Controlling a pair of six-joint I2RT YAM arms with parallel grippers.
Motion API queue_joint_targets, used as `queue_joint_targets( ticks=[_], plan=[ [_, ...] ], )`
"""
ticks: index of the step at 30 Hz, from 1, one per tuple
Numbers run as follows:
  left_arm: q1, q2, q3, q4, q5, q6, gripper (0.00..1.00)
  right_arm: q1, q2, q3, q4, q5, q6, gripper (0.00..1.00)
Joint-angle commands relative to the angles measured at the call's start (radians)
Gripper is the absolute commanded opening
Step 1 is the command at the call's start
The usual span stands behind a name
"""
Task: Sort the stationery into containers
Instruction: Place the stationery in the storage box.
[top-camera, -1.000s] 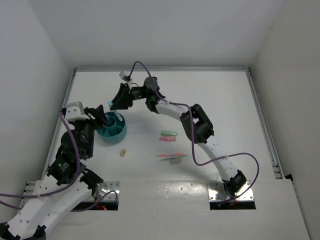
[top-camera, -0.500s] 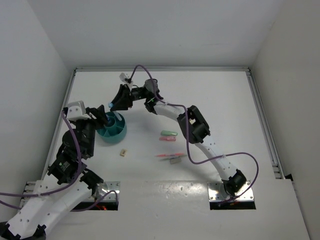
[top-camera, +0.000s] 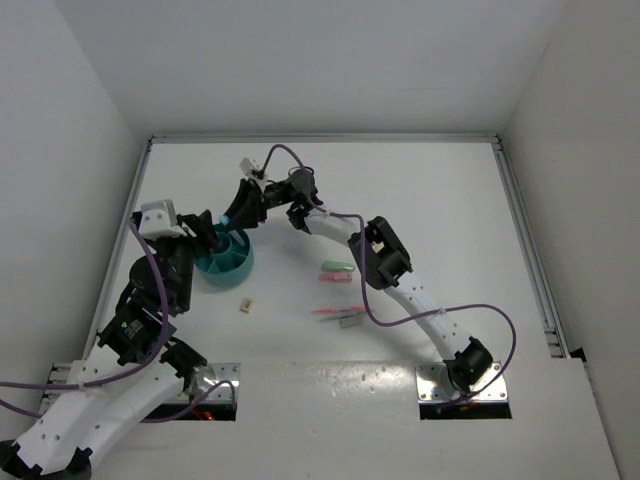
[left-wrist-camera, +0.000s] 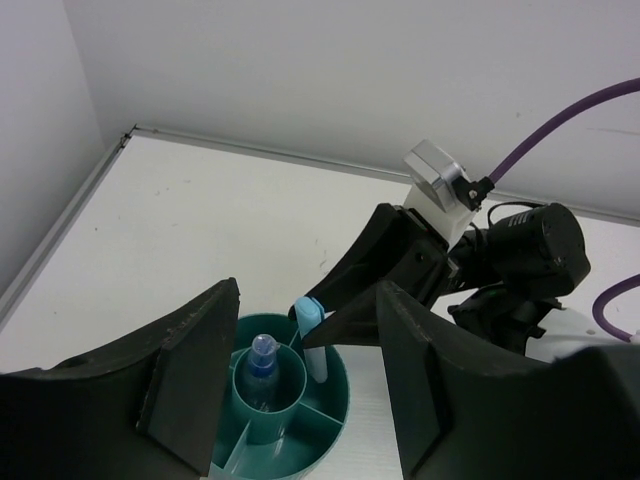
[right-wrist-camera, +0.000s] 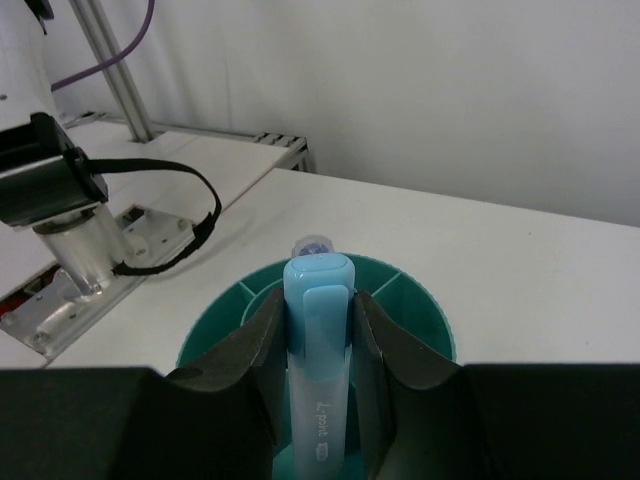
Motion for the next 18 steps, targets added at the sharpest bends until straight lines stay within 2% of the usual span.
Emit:
queue_joint_targets(
  ticks=[1,3,6,10,18],
  plan=[
    [0.009,0.014,0.020,0.019,0.005,0.010,0.62,-0.001,0.010,0.071,0.103,-0.038,-0.054,0.00],
    [0.009,0.014,0.020,0.019,0.005,0.010,0.62,-0.010,0.021,0.080,0.103,-0.038,-0.063,0.00],
    [0.009,0.014,0.020,0.019,0.005,0.010,0.62,-0.010,0.032,0.091,0.103,-0.038,-0.063,0.06],
    [0.009,0.014,0.020,0.019,0.005,0.010,0.62,-0.010,0.032,0.091,0.103,-0.038,-0.063,0.20],
    [0.009,0.014,0.020,0.019,0.005,0.010,0.62,-0.010,0.041,0.072,0.103,-0.038,-0.072,0.20]
  ],
)
